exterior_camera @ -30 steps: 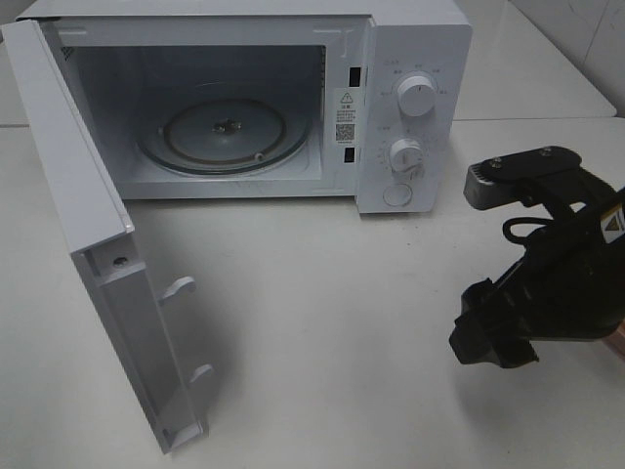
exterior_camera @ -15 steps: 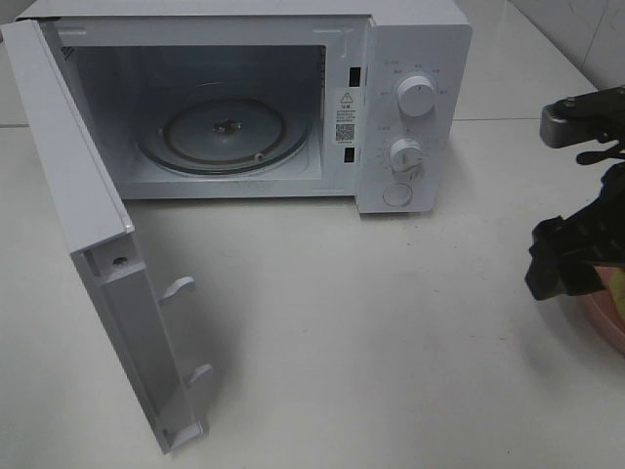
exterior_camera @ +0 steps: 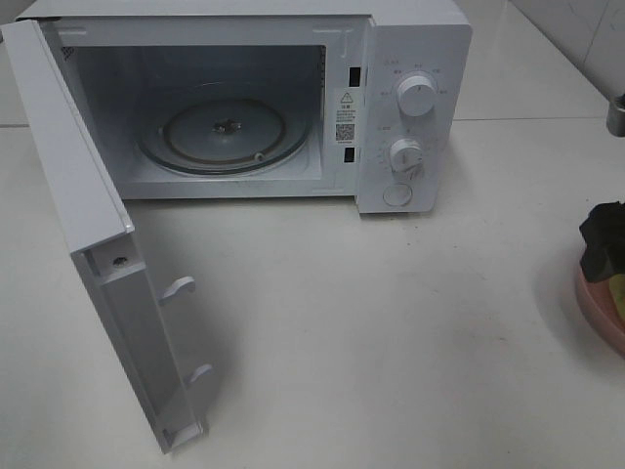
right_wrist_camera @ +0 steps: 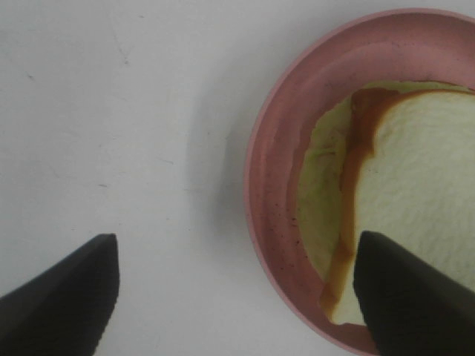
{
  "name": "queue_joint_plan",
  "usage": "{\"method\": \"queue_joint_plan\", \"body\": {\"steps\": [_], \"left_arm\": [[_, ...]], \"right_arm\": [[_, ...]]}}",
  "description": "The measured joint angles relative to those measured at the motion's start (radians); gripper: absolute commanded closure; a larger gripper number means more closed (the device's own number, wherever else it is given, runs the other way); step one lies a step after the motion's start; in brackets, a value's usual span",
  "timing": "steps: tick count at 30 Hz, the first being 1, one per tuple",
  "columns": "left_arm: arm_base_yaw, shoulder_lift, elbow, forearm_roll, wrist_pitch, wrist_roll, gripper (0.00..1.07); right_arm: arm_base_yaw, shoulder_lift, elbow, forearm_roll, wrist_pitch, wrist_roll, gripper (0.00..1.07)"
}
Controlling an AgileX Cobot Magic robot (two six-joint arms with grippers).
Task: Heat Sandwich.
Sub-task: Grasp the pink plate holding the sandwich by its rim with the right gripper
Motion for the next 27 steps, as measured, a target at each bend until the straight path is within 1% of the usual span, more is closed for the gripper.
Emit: {"method": "queue_joint_plan", "body": {"steps": [3, 5, 7, 10, 13, 21, 27], "left_arm": [[0.0, 0.0, 0.0, 0.0, 0.0, 0.0, 0.1], [0.0, 0.0, 0.0, 0.0, 0.0, 0.0, 0.1], [0.0, 0.0, 0.0, 0.0, 0.0, 0.0, 0.1], [0.0, 0.0, 0.0, 0.0, 0.0, 0.0, 0.1], [0.0, 0.0, 0.0, 0.0, 0.0, 0.0, 0.1], [0.0, 0.0, 0.0, 0.0, 0.0, 0.0, 0.1], [0.0, 0.0, 0.0, 0.0, 0.0, 0.0, 0.1]], "right_arm": [[-0.013, 0.068, 0.0, -0.007, -0.035, 0.001, 0.26], [-0.013, 0.083, 0.0, -0.01, -0.043, 0.003, 0.26], [-0.013, 0.142, 0.0, -0.027, -0.068, 0.013, 0.26], [-0.013, 0.176, 0.0, -0.037, -0.083, 0.022, 0.27], [-0.013, 0.246, -0.012, -0.045, -0.1, 0.03, 0.27], [-0.013, 0.353, -0.047, -0.05, -0.129, 0.041, 0.27], [-0.013, 0.41, -0.049, -0.052, -0.148, 0.045, 0.28]]}}
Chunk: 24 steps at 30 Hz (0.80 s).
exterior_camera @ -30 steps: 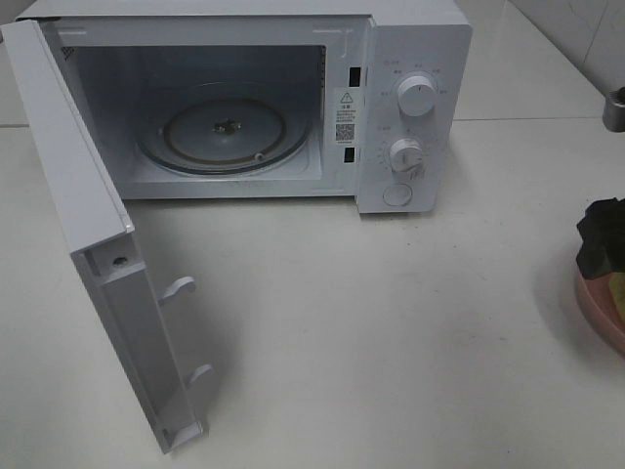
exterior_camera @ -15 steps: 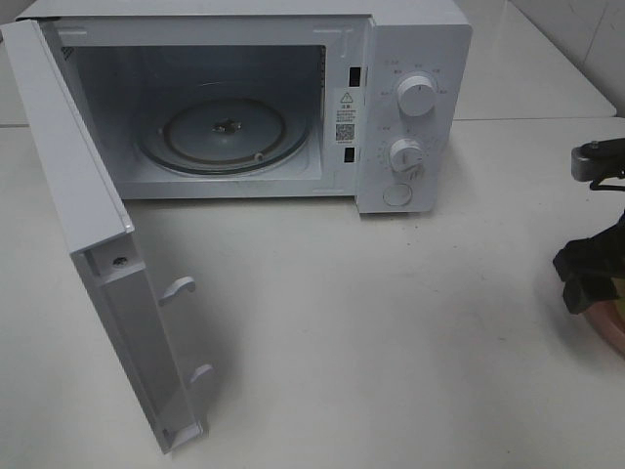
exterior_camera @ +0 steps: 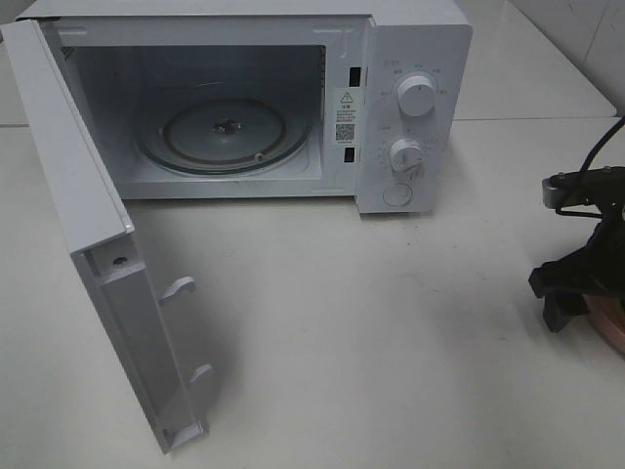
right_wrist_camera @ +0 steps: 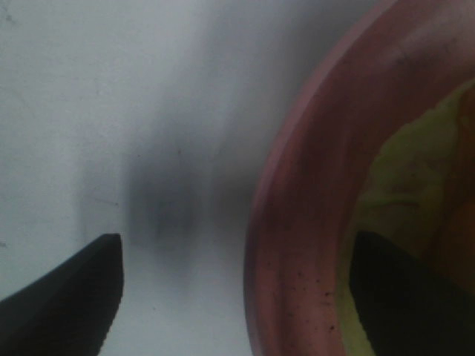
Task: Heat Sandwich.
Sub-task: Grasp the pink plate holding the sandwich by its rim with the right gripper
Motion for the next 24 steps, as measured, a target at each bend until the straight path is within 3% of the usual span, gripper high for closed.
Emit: {"method": "queue_joint_plan", "body": {"steps": [11, 15, 19, 20, 21, 23, 24], "left_arm": [[0.0, 0.0, 0.0, 0.0, 0.0, 0.0, 0.1], [0.0, 0.0, 0.0, 0.0, 0.0, 0.0, 0.1], [0.0, 0.0, 0.0, 0.0, 0.0, 0.0, 0.1], [0.0, 0.0, 0.0, 0.0, 0.0, 0.0, 0.1], [0.0, 0.0, 0.0, 0.0, 0.0, 0.0, 0.1], [0.0, 0.0, 0.0, 0.0, 0.0, 0.0, 0.1], [0.0, 0.0, 0.0, 0.0, 0.0, 0.0, 0.1]], "right_arm": [[0.0, 0.038, -0.002, 0.0, -0.017, 0.001, 0.32], [0.0, 0.038, -0.002, 0.0, -0.016, 0.001, 0.42], [0.0, 0.038, -0.002, 0.0, -0.016, 0.001, 0.69], [0.0, 0.038, -0.002, 0.0, -0.016, 0.001, 0.69], [0.0, 0.038, -0.002, 0.0, -0.016, 0.001, 0.83], [0.0, 0.038, -0.002, -0.006, -0.015, 0.001, 0.99], [0.0, 0.038, -0.002, -0.006, -0.015, 0.001, 0.99]]}}
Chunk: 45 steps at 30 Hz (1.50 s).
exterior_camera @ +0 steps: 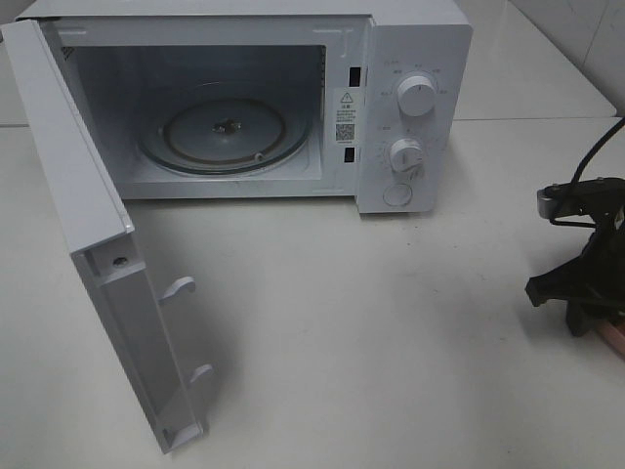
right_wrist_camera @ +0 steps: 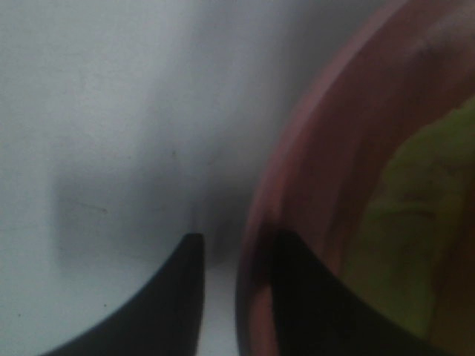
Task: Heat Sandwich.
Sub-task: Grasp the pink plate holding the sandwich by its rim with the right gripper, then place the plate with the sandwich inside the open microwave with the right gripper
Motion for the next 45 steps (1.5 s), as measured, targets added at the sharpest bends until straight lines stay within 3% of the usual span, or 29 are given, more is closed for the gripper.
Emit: {"method": "queue_joint_plan", "body": {"steps": [1, 18, 30, 45], "left_arm": [[0.0, 0.0, 0.0, 0.0, 0.0, 0.0, 0.1], [0.0, 0.0, 0.0, 0.0, 0.0, 0.0, 0.1], [0.0, 0.0, 0.0, 0.001, 0.0, 0.0, 0.1], [0.0, 0.0, 0.0, 0.001, 0.0, 0.0, 0.1]], "right_arm": [[-0.003, 0.0, 0.0, -0.003, 0.003, 0.0, 1.07], [0.004, -0.008, -0.005, -0.094, 0.053, 0.04, 1.07], [0.093, -0.076, -0.005, -0.222, 0.183, 0.185, 1.07], [0.209, -0.177, -0.004, -0.247, 0.34, 0.198, 1.07]]}}
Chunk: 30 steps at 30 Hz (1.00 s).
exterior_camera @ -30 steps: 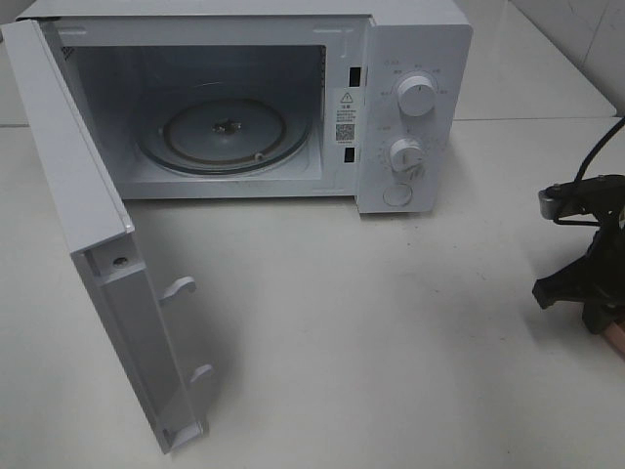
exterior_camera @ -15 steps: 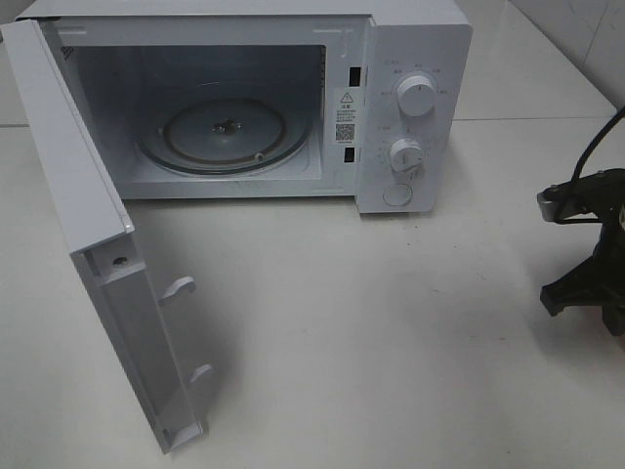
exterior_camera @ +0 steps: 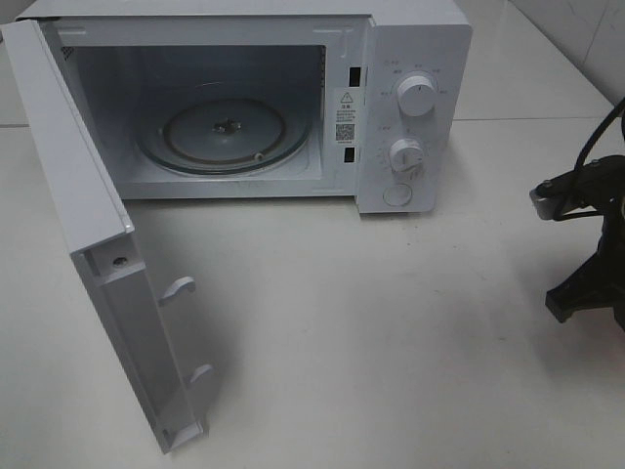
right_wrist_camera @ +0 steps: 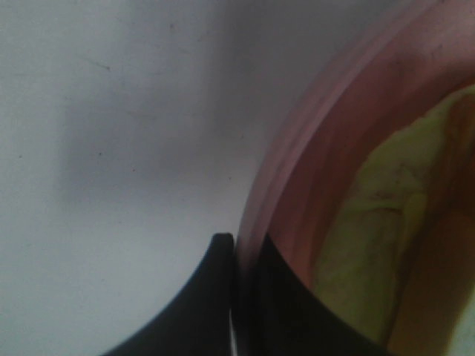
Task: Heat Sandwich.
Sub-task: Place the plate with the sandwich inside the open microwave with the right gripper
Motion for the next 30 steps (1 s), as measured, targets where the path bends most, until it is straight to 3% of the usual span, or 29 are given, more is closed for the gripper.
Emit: {"method": "queue_joint_plan", "body": {"steps": [15, 30], "left_arm": [[0.0, 0.0, 0.0, 0.0, 0.0, 0.0, 0.1], [0.0, 0.0, 0.0, 0.0, 0.0, 0.0, 0.1]], "right_arm": [[0.198, -0.105, 0.0, 0.0, 0.096, -0.008, 1.07], [0.452, -0.185, 0.0, 0.001, 0.138, -0.047, 1.07]]}}
